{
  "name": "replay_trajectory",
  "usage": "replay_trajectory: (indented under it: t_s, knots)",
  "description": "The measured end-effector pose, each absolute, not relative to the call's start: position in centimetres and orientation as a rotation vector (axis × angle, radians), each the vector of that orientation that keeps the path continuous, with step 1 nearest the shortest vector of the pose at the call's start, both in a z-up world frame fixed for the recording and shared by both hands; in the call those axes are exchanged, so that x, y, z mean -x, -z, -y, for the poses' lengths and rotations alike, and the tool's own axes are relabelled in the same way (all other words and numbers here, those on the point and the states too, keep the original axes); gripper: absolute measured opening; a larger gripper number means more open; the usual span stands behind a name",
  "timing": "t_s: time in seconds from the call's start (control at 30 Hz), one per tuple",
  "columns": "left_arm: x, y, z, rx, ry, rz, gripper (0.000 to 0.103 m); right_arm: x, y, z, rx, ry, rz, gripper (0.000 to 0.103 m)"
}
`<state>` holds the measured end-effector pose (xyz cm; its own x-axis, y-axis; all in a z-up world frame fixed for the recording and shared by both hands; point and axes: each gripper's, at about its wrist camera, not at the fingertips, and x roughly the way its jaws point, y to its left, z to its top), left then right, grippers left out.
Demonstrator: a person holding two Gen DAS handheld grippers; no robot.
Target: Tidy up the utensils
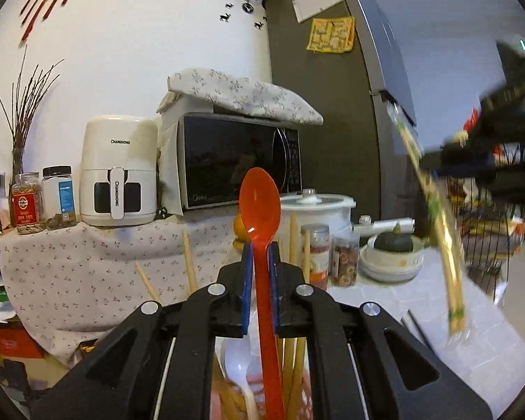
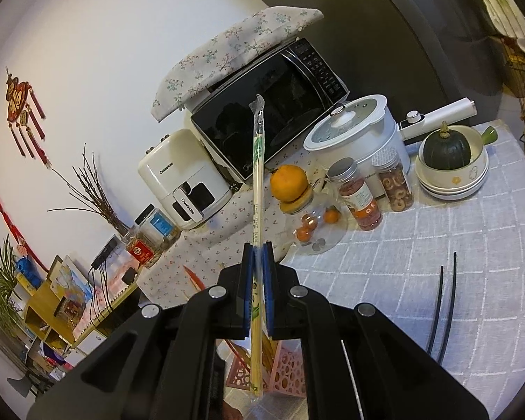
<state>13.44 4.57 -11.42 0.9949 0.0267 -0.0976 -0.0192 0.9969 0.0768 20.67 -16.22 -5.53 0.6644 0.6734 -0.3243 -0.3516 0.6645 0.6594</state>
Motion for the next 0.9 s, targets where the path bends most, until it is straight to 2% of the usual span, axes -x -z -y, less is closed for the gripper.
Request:
replay_trajectory:
  t_s: [0.1, 0.2, 0.3, 0.37, 0.43, 0.57, 0.63, 0.77, 0.9]
  knots:
    - [-13.3, 12.4, -4.2, -0.093, -0.023, -0.13, 0.009, -20.7, 5.6, 16.4, -0.598, -0.615, -0.594, 0.006]
    - [-13.1, 13.3, -3.8, -0.109, -0.012, -0.18, 0.016, -20.7, 5.7, 16.5, -0.596, -0.611, -0.597, 0.006]
    - [-12.7, 13.5, -3.9, -0.104, 0.016, -0.253, 0.017, -20.7, 5.7, 16.5, -0.596, -0.612, -0.598, 0.006]
    - [-12.4, 12.6, -4.3, -0.063, 0.024, -0.29, 0.024, -20.7, 5.8, 16.4, -0.594, -0.609, -0.6, 0.006]
    - [-12.2, 10.9, -5.0, 0.004, 0.046, -0.348, 0.044, -20.8, 6.0, 16.1, -0.59, -0.606, -0.606, 0.006]
    - [-12.6, 6.8, -6.5, 0.119, 0.065, -0.511, 0.051, -20.6, 6.6, 14.7, -0.554, -0.604, -0.612, 0.006]
    - [-13.0, 5.5, -7.5, 0.164, 0.047, -0.617, 0.072, -20.4, 6.8, 13.8, -0.532, -0.603, -0.607, 0.006]
    - [-13.3, 3.9, -10.6, 0.259, 0.034, -0.757, 0.078, -19.6, 7.0, 11.4, -0.46, -0.588, -0.554, 0.006]
    - [-14.1, 4.9, -13.7, 0.378, -0.002, -0.871, 0.086, -18.4, 7.2, 8.8, -0.384, -0.565, -0.467, 0.006]
